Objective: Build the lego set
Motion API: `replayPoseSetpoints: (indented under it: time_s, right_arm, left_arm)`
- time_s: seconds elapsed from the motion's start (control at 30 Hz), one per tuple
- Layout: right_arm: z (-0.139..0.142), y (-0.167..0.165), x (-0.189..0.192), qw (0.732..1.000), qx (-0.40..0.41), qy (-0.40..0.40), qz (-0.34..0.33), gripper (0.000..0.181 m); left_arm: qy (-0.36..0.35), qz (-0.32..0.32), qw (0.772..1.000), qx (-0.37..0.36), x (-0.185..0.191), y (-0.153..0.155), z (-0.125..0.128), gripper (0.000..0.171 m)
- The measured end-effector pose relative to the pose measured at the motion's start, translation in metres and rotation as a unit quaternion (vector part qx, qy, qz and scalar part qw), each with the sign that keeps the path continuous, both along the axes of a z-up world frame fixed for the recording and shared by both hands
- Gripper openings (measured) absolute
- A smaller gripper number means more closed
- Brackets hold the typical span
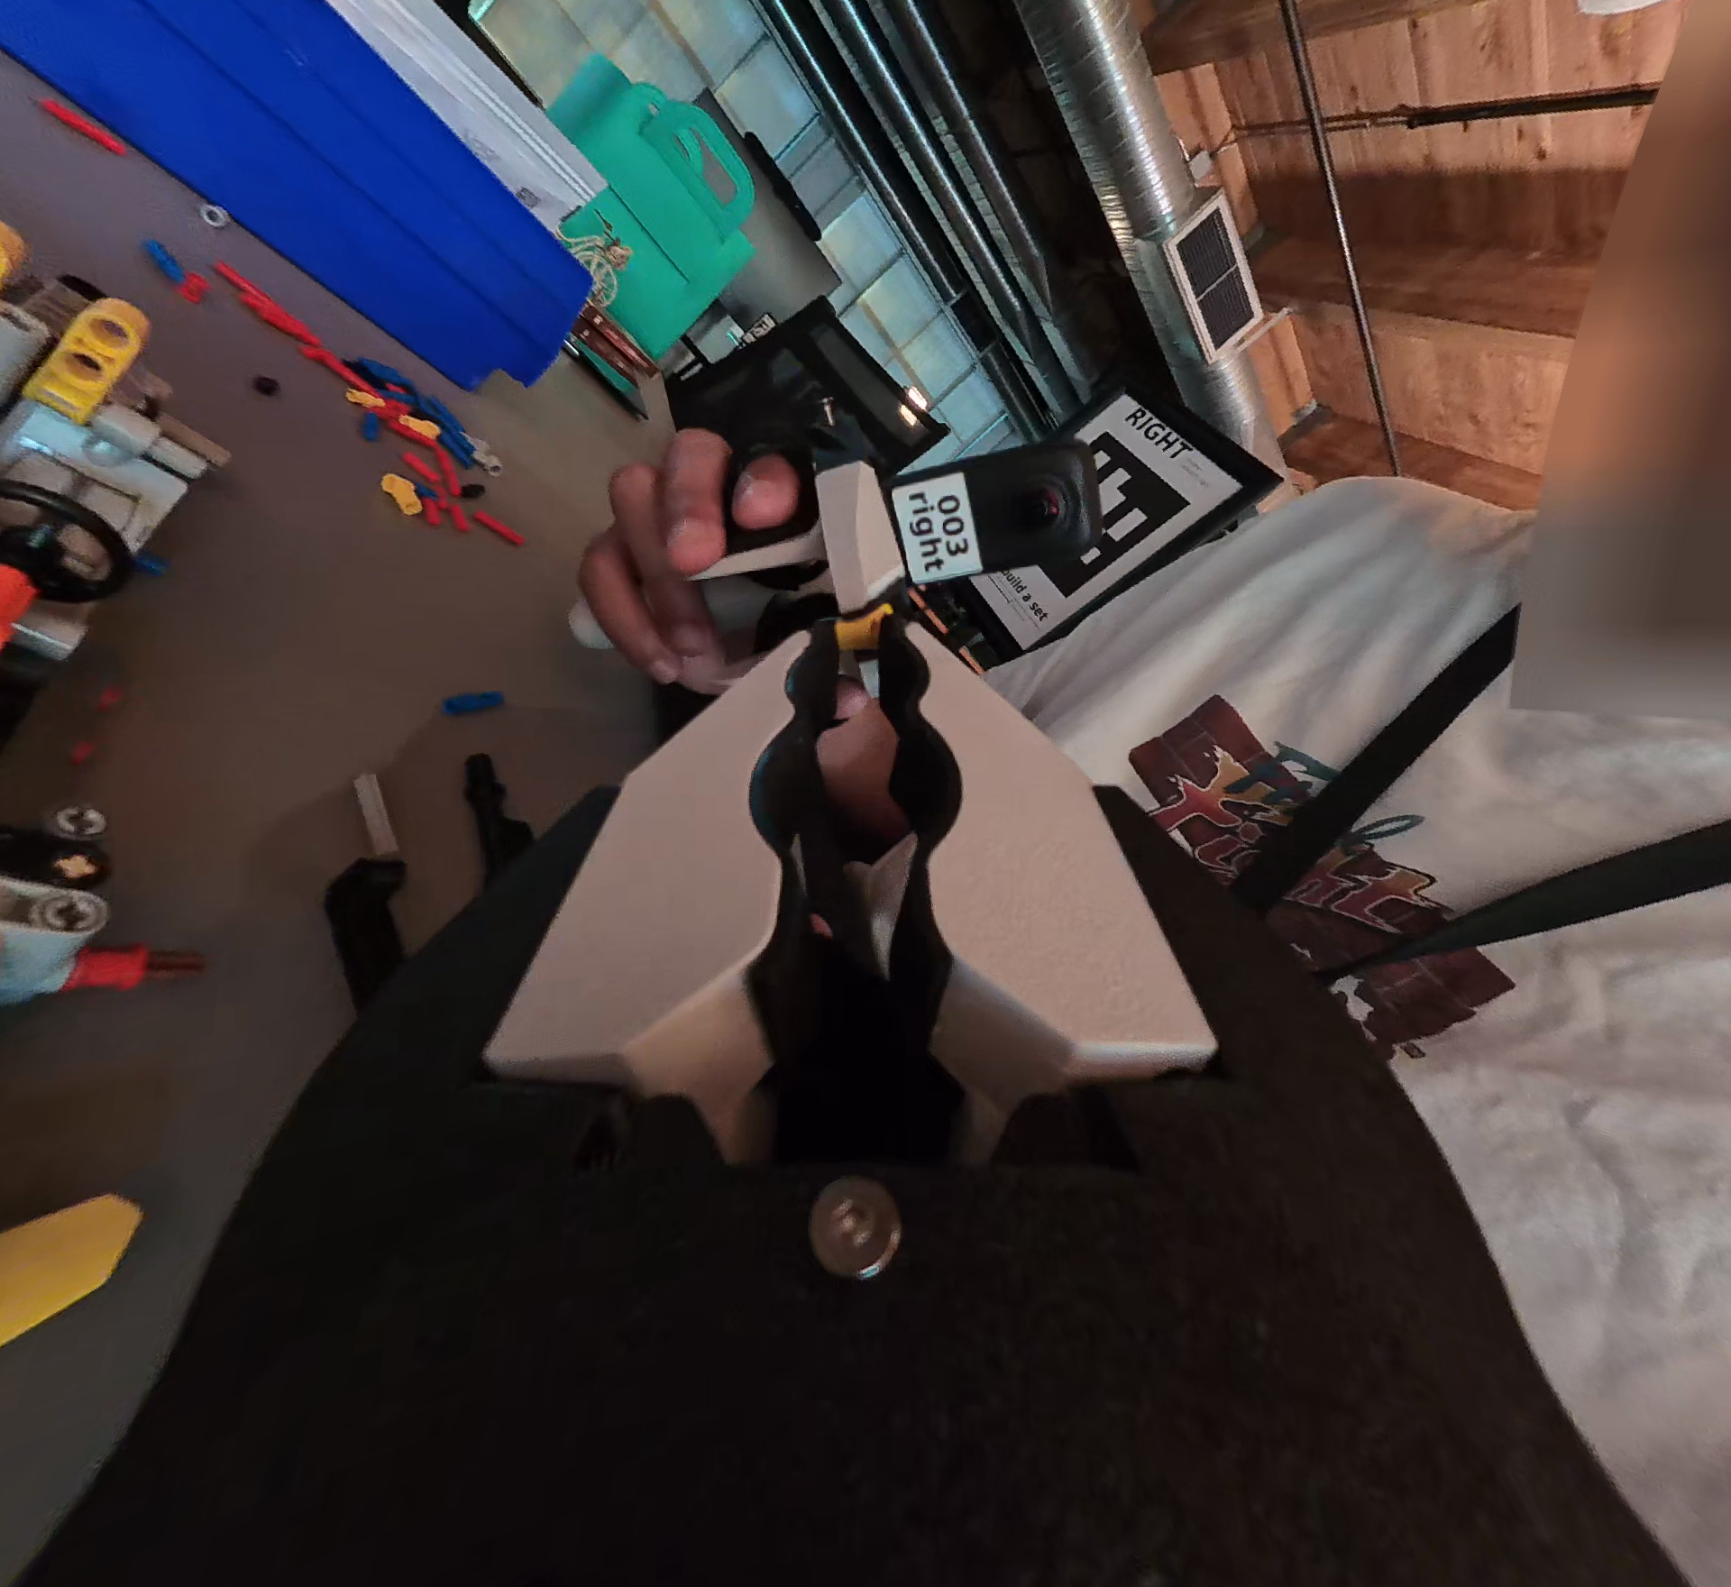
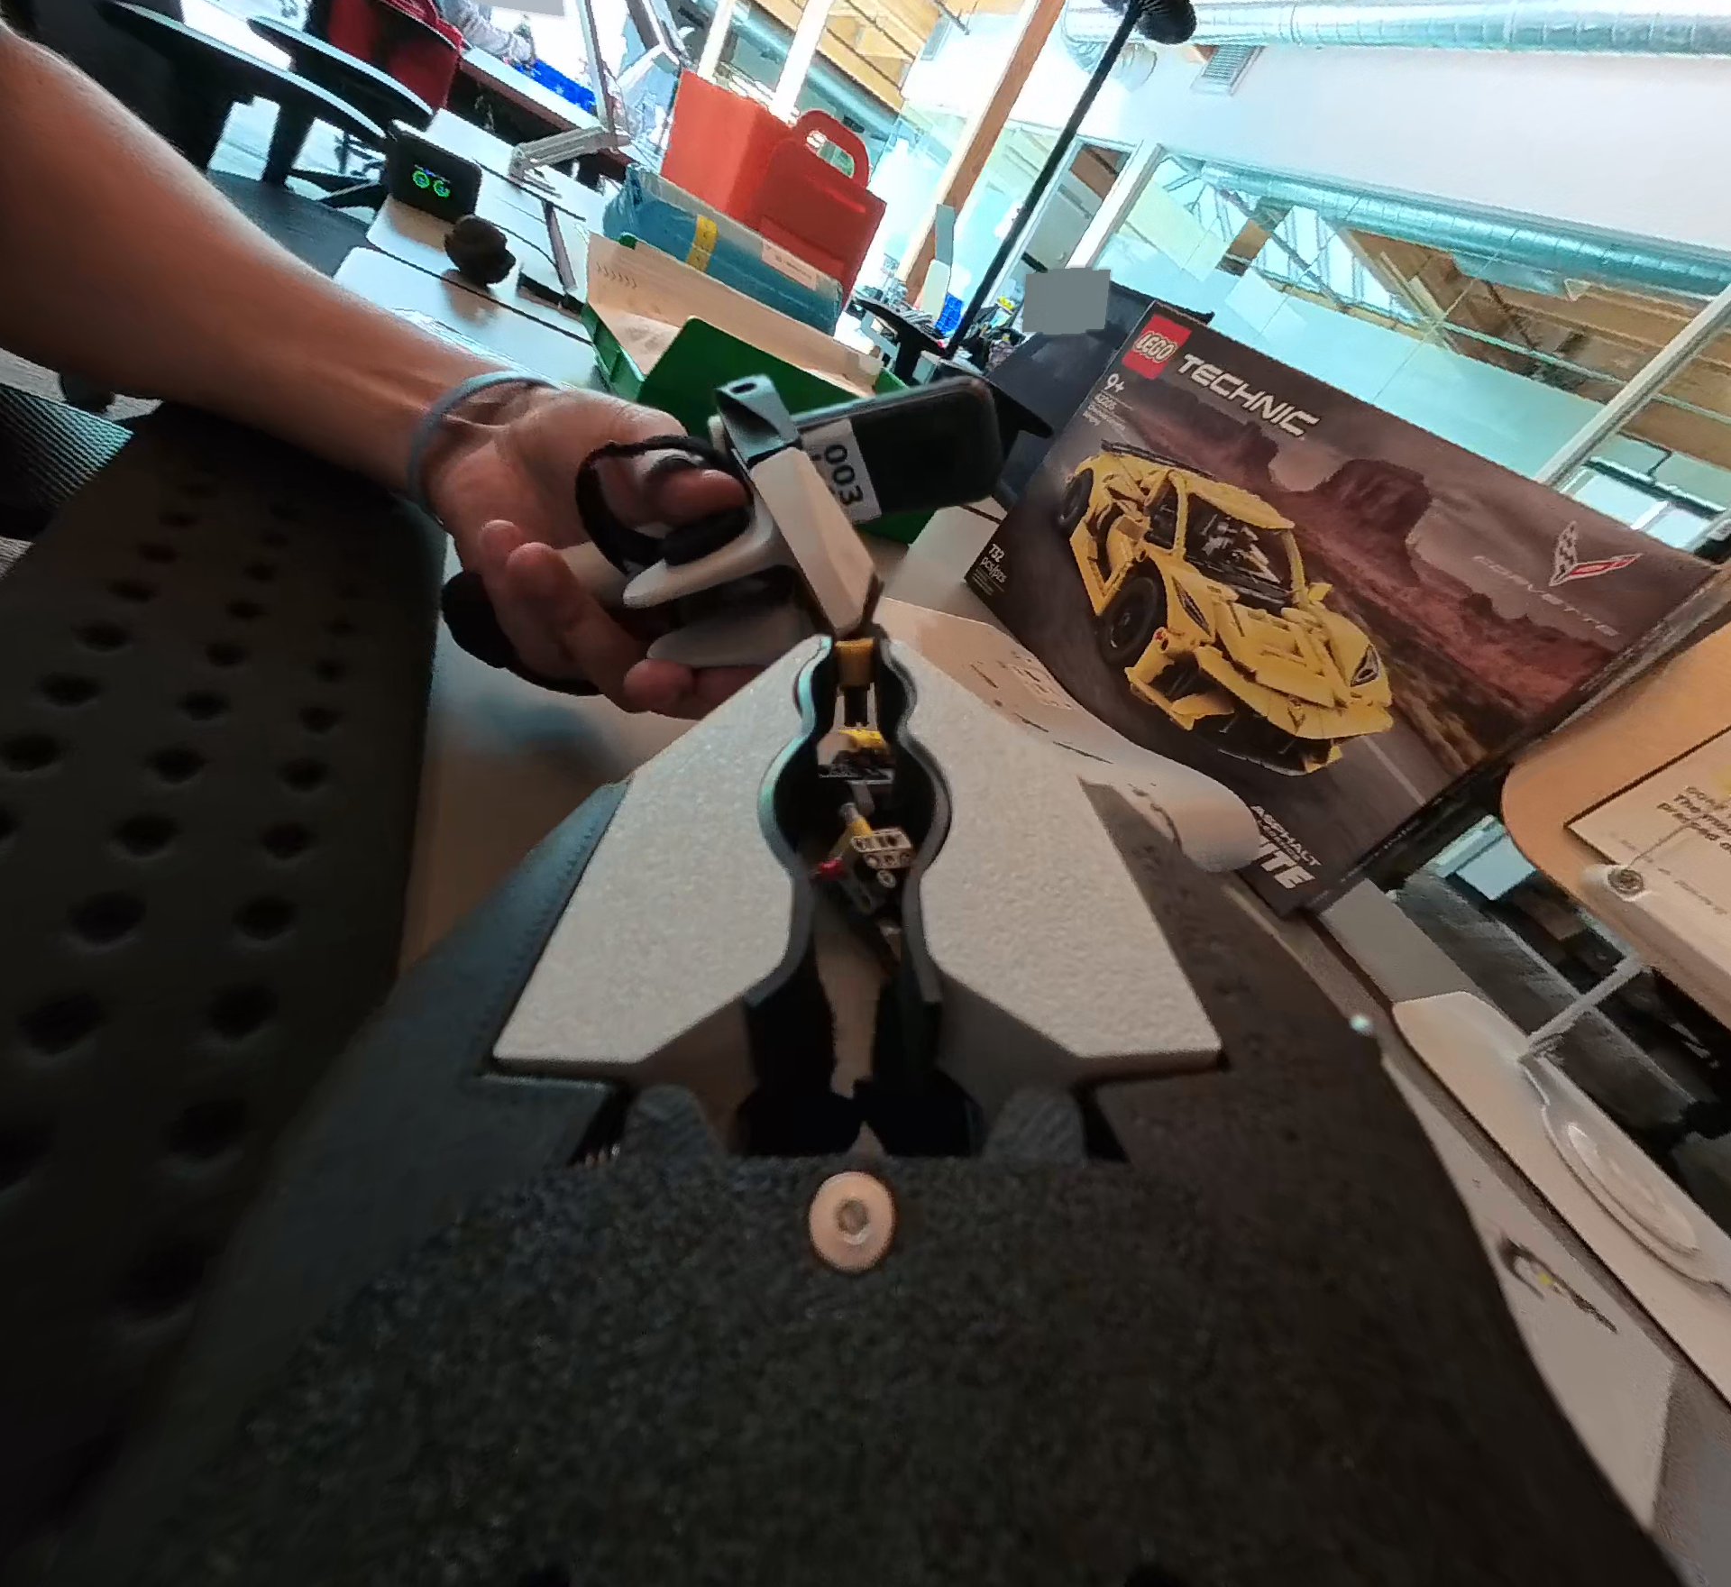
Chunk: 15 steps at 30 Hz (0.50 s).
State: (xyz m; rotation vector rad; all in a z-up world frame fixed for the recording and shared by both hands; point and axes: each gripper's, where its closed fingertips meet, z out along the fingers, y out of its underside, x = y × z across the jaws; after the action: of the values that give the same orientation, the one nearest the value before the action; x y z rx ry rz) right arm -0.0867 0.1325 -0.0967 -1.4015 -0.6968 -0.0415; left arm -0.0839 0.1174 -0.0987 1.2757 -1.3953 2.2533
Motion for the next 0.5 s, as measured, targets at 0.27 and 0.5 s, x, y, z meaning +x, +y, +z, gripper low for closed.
replayPoseSetpoints:
  time_s: [0.27, 0.5]
  right_arm:
    - [0.000, 0.000, -0.002, 1.000, 0.002, -0.006, -0.003, 0.005]
    - [-0.005, 0.000, 0.016, 0.998, -0.036, -0.023, -0.036, 0.006]
  left_arm:
    - [-0.006, -0.010, 1.000, -0.001, 0.000, -0.006, 0.002, 0.005]
    - [-0.007, 0.033, 0.997, 0.070, 0.004, 0.004, -0.006, 0.007]
